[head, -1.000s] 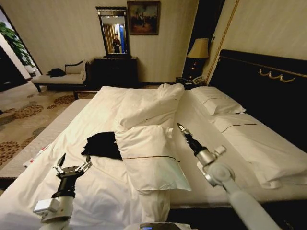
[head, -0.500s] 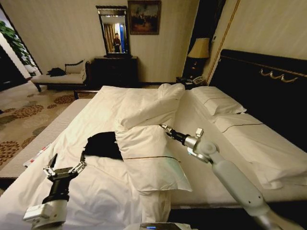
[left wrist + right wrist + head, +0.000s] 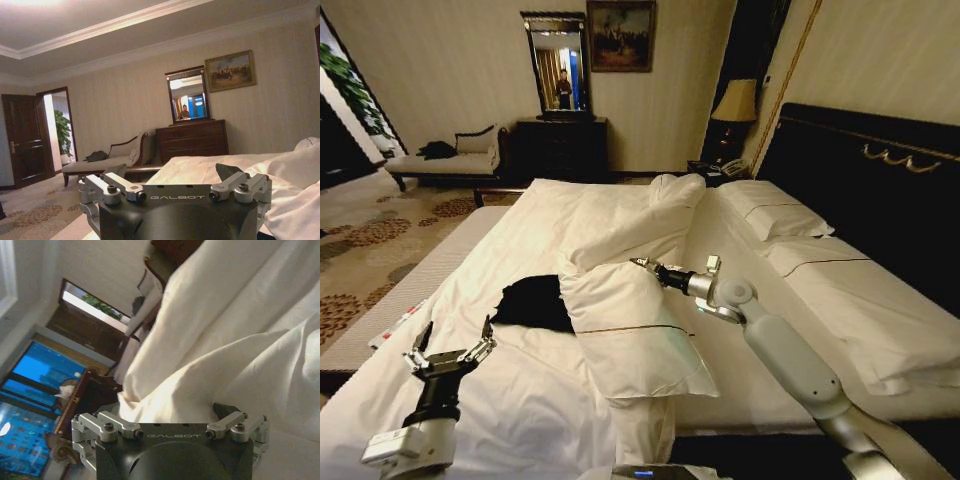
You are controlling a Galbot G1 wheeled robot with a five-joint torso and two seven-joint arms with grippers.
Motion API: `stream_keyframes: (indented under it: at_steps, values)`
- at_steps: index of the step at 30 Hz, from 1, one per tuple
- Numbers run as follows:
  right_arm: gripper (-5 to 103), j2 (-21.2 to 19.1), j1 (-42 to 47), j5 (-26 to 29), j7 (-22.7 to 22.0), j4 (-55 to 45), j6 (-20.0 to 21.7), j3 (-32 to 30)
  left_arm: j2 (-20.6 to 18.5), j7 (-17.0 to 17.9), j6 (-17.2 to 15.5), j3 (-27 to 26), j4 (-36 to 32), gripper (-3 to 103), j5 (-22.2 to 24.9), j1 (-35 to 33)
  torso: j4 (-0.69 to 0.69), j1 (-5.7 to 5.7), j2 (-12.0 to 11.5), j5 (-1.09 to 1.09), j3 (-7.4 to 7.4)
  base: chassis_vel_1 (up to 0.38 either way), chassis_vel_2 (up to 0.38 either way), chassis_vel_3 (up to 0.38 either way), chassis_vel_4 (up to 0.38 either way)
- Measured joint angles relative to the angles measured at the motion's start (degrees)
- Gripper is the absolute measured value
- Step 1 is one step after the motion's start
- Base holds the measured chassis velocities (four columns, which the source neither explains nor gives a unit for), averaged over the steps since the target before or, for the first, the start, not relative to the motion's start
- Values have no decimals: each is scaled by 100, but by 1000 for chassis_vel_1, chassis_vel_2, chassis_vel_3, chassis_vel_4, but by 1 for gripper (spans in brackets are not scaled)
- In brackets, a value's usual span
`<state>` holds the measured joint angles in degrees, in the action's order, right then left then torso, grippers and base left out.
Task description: Fold the clothes on the bed.
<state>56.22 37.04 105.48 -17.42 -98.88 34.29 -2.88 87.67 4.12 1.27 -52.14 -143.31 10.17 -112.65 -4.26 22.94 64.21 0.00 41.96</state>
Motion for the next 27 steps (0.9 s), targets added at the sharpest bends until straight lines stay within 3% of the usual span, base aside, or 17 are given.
stream_keyframes:
  at_steps: [3,5,7,11,13,17,19,21,24,26,27]
  values:
    - [103,30,-41,-20,-3,94,64,31,7,3,11,2,4,100,-3,3,0,0,0,0,0,0,0,0,0]
    - [93,81,-108,-97,15,276,119,73,18,5,17,35,10,100,-30,9,0,0,0,-1,0,0,0,0,0]
    - [93,103,-127,-119,29,335,128,81,24,6,19,52,10,100,-46,10,0,0,0,0,0,0,0,0,0]
    - [72,132,-133,-194,161,397,133,57,43,7,42,90,26,100,-77,16,0,0,0,0,0,0,0,0,0]
    - [72,132,-113,-213,196,382,131,33,44,7,47,92,31,100,-77,19,0,0,0,0,0,0,0,0,0]
    - [50,129,5,-624,543,335,-59,-29,44,16,67,111,69,100,-76,45,0,0,0,0,0,0,0,0,0]
    - [50,128,29,-671,586,318,-77,-43,43,16,68,117,76,100,-76,49,0,0,0,0,0,0,0,0,0]
    - [39,133,125,-774,706,221,-127,-135,33,16,70,143,97,100,-73,74,0,0,0,0,0,0,0,0,0]
    - [34,139,210,-810,797,132,-170,-234,17,17,70,148,112,100,-56,92,0,0,0,1,0,0,0,0,0]
    - [18,121,374,-812,887,-76,-266,-467,-19,17,70,149,138,100,0,125,1,0,0,0,0,0,0,0,0]
    - [18,98,475,-808,923,-183,-314,-575,-36,18,70,148,151,100,33,141,2,0,0,0,0,0,0,0,0]
